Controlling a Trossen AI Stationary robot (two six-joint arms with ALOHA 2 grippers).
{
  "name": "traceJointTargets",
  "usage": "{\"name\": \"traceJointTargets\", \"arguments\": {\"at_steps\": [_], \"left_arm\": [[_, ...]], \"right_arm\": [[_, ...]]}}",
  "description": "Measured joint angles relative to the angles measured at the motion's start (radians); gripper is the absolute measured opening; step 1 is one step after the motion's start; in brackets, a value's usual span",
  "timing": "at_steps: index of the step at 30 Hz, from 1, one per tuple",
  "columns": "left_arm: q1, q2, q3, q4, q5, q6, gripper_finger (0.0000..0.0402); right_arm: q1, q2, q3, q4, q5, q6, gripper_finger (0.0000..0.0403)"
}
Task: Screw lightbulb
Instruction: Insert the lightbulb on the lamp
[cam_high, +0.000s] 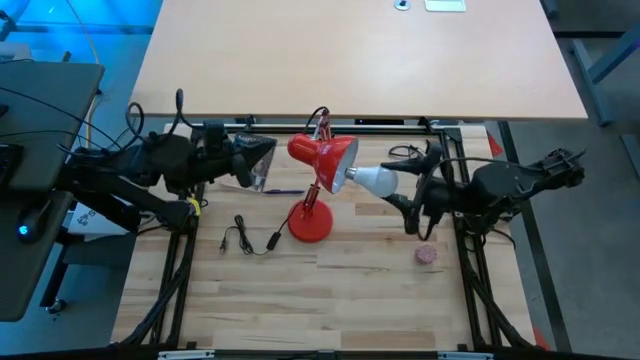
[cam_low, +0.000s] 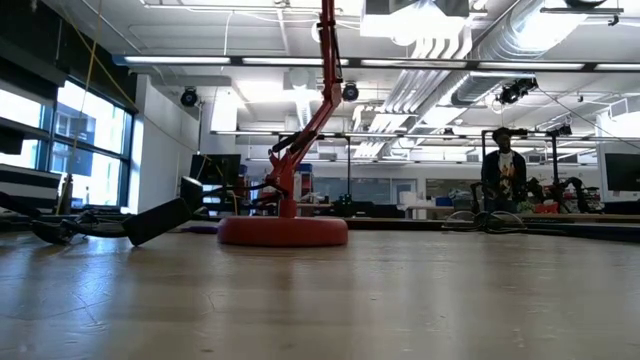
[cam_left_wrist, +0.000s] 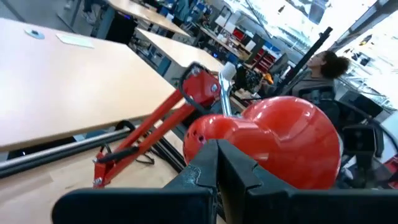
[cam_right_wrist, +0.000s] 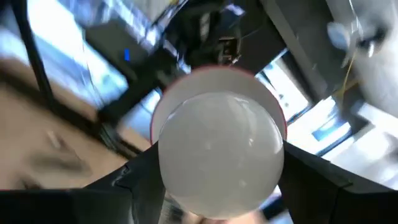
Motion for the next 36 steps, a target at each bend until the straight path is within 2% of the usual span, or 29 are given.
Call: {"name": "traceJointTargets", "arguments": {"at_steps": [9, 17, 24, 36], "left_arm": [[0.04, -0.03, 0.0, -0.001, -0.002, 0.027, 0.0], [0.043, -0.03, 0.0, -0.002, 0.0, 0.026, 0.0], [0.043, -0.03, 0.0, 0.0, 0.001, 0.028, 0.0], [0.042, -0.03, 0.0, 0.001, 0.005, 0.016, 0.0]], "right_arm": [[-0.007, 0.0, 0.0, 0.03, 0.054, 0.79, 0.025], [-0.007, 0.017, 0.0, 0.03, 0.063, 1.184, 0.025], [-0.019, 0.086, 0.0, 0.036, 0.01, 1.348, 0.025], [-0.077, 0.106, 0.0, 0.11, 0.033, 1.485, 0.025]]}}
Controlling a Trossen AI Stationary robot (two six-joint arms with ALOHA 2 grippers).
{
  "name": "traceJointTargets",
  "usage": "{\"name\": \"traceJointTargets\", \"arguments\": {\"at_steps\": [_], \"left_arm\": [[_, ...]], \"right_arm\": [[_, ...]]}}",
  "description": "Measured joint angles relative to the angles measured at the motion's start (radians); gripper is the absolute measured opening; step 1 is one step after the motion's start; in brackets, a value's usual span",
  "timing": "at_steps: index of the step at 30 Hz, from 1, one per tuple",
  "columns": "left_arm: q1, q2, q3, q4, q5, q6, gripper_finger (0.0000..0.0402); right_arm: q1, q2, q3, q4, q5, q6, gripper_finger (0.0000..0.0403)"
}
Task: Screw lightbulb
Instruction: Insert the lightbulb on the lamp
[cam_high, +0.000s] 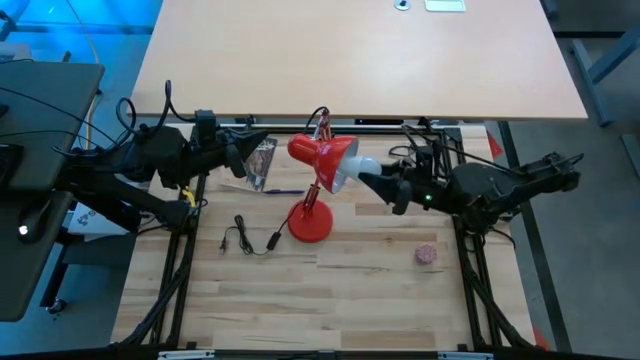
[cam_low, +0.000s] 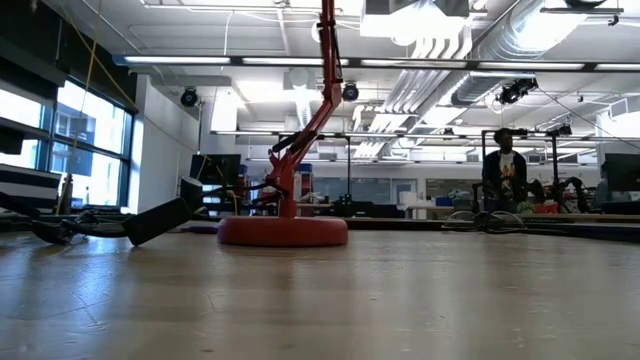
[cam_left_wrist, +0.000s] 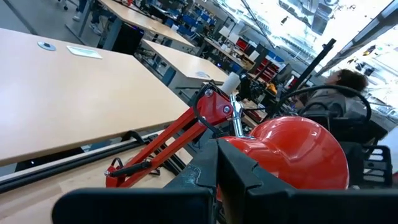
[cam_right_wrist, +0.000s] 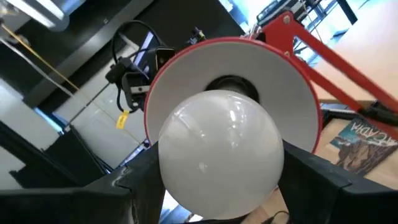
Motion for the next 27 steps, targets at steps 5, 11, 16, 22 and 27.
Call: {"name": "traceJointTargets", "arguments": {"at_steps": [5, 11, 16, 22, 27], "left_arm": [[0.0, 0.0, 0.0, 0.0, 0.0, 0.008, 0.0], [0.001, 0.0, 0.0, 0.0, 0.0, 0.008, 0.0], [0.001, 0.0, 0.0, 0.0, 0.0, 0.009, 0.0], [0.001, 0.0, 0.0, 0.0, -0.007, 0.012, 0.0], [0.001, 0.0, 0.0, -0.001, -0.031, 0.037, 0.0]], "right_arm": [[0.005, 0.057, 0.0, 0.077, 0.025, 0.03, 0.025], [-0.004, 0.072, 0.0, 0.1, 0.073, 0.064, 0.0252], [0.001, 0.072, 0.0, 0.1, 0.13, 0.061, 0.0253], [0.02, 0.097, 0.0, 0.106, 0.13, 0.068, 0.0254], [0.016, 0.109, 0.0, 0.144, 0.152, 0.059, 0.0254]]}}
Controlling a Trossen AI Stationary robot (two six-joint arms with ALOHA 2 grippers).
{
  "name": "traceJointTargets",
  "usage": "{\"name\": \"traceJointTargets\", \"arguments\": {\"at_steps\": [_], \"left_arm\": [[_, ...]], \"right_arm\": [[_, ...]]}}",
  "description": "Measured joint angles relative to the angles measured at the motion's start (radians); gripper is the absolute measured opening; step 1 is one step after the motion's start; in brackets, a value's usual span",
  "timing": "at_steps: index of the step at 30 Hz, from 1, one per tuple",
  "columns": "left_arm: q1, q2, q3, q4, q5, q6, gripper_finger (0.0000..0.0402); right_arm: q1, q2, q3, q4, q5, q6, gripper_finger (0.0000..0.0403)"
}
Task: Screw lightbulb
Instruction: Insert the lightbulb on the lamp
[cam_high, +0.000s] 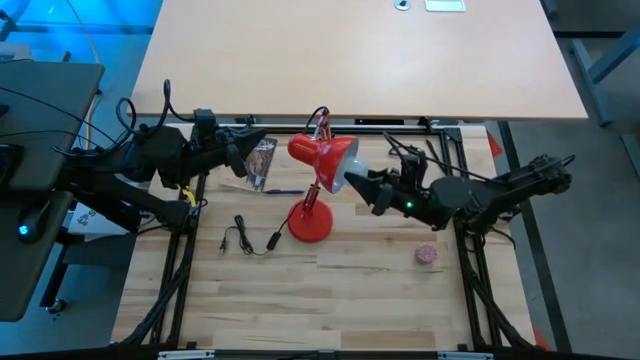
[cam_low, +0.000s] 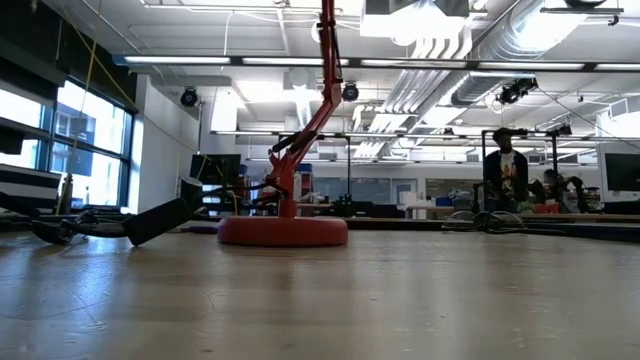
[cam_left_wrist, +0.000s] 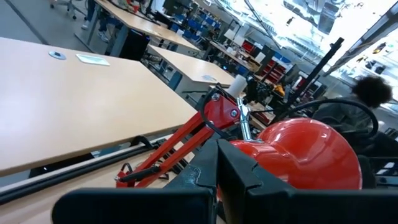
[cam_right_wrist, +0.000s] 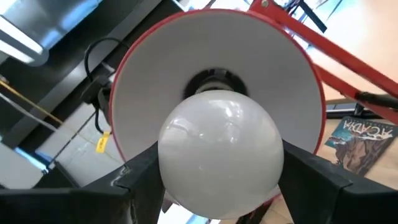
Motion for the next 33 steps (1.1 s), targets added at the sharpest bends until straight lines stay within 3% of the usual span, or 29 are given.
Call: {"name": "traceJointTargets", "arguments": {"at_steps": [13, 24, 33], "left_arm": [[0.016, 0.003, 0.0, -0.003, -0.02, 0.007, 0.0], [0.02, 0.005, 0.0, -0.01, -0.029, 0.044, 0.0], [0.024, 0.045, 0.0, -0.107, -0.107, 0.058, 0.0]], "right_arm": [[-0.016, 0.03, 0.0, 0.044, -0.019, 0.052, 0.0255], [-0.025, 0.029, 0.0, 0.056, 0.026, 0.057, 0.0255], [-0.038, 0.029, 0.0, 0.048, 0.017, 0.139, 0.0255]]}}
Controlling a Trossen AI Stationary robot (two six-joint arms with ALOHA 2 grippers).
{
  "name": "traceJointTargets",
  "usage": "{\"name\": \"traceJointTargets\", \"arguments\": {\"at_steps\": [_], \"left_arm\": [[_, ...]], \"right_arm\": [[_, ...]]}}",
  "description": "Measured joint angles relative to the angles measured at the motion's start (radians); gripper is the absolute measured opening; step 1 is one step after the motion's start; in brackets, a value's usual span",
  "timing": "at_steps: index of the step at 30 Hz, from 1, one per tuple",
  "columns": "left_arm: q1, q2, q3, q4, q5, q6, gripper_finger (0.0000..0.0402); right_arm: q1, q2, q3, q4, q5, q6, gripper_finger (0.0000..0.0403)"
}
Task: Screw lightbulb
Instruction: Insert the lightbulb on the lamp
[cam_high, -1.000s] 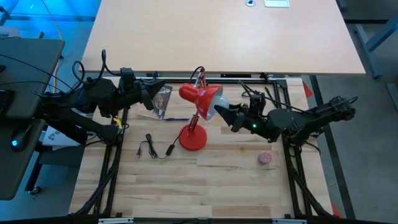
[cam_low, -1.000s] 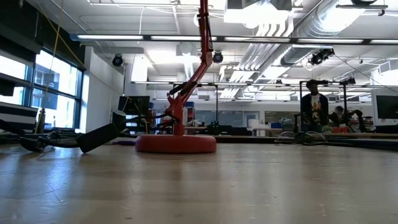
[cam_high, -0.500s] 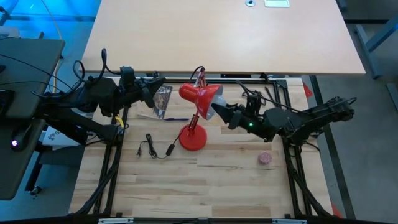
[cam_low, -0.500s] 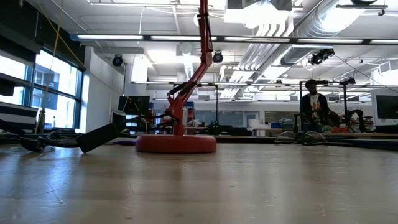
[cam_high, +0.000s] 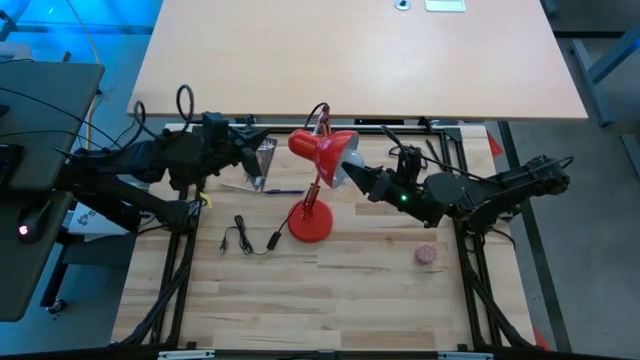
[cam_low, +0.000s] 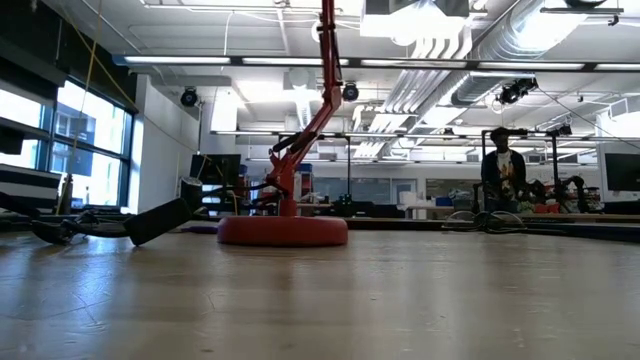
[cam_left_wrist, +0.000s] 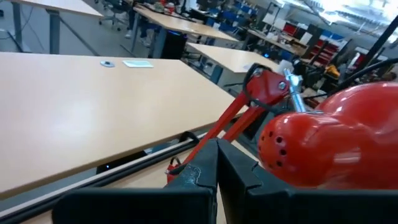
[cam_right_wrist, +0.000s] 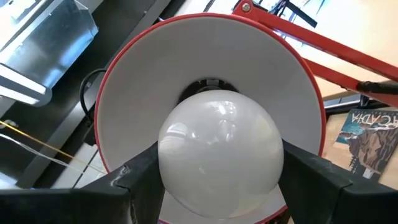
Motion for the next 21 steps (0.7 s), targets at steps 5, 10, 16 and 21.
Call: {"name": "traceJointTargets", "arguments": {"at_steps": [5, 10, 16, 21], "left_arm": [[0.028, 0.016, 0.0, 0.002, 0.005, 0.0, 0.0], [0.049, 0.017, 0.0, 0.024, 0.028, 0.001, 0.0], [0.055, 0.017, 0.0, 0.033, 0.127, -0.002, 0.0], [0.06, 0.016, 0.0, 0.032, 0.243, 0.043, 0.0]], "right_arm": [[0.0, 0.0, 0.0, 0.007, -0.024, 0.003, 0.0255], [0.0, 0.0, 0.0, 0.009, -0.048, -0.004, 0.0255], [-0.007, 0.0, 0.0, 0.007, -0.067, 0.003, 0.0255], [-0.006, 0.006, 0.0, -0.002, -0.07, 0.003, 0.0255]]}}
